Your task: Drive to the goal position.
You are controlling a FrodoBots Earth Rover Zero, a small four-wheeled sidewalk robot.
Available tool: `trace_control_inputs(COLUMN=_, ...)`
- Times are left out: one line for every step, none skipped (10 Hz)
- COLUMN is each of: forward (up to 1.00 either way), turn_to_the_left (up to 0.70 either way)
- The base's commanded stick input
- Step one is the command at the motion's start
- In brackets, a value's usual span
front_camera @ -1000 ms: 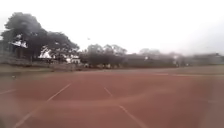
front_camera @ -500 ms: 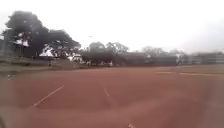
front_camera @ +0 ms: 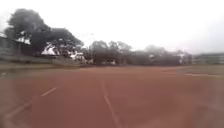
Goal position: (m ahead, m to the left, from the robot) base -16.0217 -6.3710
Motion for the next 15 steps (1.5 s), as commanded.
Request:
trace_control_inputs(forward=1.0, turn_to_the_left=0.0)
trace_control_inputs(forward=1.0, turn_to_the_left=0.0)
trace_control_inputs(forward=1.0, turn_to_the_left=0.0)
trace_control_inputs(forward=1.0, turn_to_the_left=0.0)
trace_control_inputs(forward=1.0, turn_to_the_left=0.0)
trace_control_inputs(forward=1.0, turn_to_the_left=0.0)
trace_control_inputs(forward=1.0, turn_to_the_left=0.0)
trace_control_inputs(forward=1.0, turn_to_the_left=0.0)
trace_control_inputs(forward=1.0, turn_to_the_left=0.0)
trace_control_inputs(forward=1.0, turn_to_the_left=0.0)
trace_control_inputs(forward=1.0, turn_to_the_left=0.0)
trace_control_inputs(forward=1.0, turn_to_the_left=0.0)
trace_control_inputs(forward=1.0, turn_to_the_left=0.0)
trace_control_inputs(forward=1.0, turn_to_the_left=0.0)
trace_control_inputs(forward=1.0, turn_to_the_left=0.0)
